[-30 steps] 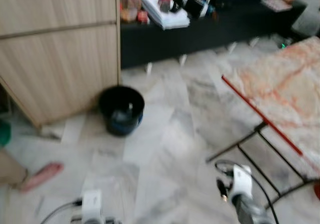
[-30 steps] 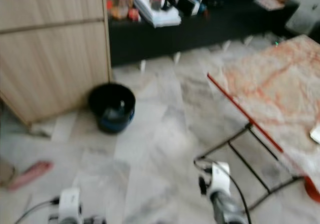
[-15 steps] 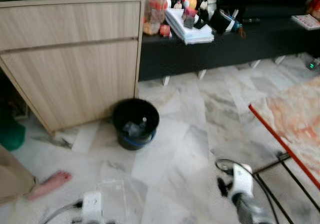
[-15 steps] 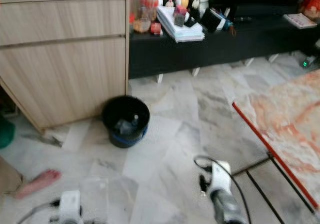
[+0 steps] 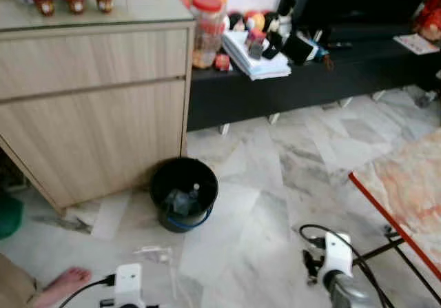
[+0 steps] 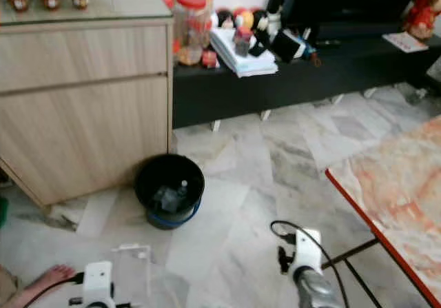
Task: Picking trash to rubbish bin
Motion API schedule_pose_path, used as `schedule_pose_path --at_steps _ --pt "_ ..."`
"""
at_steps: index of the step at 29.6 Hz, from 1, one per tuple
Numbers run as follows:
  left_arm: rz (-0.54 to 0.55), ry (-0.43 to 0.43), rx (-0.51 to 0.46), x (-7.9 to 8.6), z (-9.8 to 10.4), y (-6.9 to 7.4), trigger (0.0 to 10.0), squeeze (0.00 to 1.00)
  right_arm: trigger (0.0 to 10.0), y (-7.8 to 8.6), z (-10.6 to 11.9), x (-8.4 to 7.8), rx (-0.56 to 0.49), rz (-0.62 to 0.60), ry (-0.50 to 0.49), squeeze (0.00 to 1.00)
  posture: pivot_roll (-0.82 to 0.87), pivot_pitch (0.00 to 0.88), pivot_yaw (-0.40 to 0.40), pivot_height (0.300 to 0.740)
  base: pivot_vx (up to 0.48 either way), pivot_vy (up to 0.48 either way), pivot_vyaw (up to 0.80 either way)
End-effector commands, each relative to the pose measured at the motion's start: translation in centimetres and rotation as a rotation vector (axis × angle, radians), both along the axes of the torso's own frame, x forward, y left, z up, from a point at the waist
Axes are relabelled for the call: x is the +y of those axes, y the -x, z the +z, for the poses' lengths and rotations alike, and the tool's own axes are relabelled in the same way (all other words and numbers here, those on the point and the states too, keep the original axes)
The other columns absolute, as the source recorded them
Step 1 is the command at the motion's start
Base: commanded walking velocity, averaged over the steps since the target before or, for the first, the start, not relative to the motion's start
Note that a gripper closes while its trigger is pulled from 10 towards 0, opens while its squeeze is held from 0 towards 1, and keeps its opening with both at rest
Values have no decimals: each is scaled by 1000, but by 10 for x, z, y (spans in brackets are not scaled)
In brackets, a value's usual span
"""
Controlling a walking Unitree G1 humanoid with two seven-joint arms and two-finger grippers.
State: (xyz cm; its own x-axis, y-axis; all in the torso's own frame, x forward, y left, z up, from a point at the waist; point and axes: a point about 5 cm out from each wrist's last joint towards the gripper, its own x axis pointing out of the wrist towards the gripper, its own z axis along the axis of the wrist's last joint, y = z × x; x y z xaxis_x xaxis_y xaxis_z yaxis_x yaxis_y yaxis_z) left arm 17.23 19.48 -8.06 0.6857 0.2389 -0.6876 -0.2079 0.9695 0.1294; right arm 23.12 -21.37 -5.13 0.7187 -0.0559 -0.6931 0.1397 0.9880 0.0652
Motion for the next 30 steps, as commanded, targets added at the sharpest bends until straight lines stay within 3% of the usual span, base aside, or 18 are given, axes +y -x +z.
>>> schedule_pose_path --at_steps 1,14,24,27,30 --pt "-6 35 74 -13 -10 17 10000 0 10000 6 -1 -13 18 -24 26 0 100 189 -189 740 368 0 0" --pt "5 29 75 -9 -11 20 10000 0 10000 7 -3 -9 22 -22 17 0 112 207 -178 740 370 0 0" --pt "-42 1 78 0 -10 22 10000 0 10000 13 -9 5 33 -37 -21 0 133 219 -102 740 370 0 0" --pt "-57 -11 70 3 -8 19 10000 0 10000 10 -8 11 17 -32 -38 0 137 226 -88 740 368 0 0" --pt "-78 -29 -8 4 0 4 10000 0 10000 -2 -1 20 -26 68 -5 0 134 228 -82 740 366 0 0"
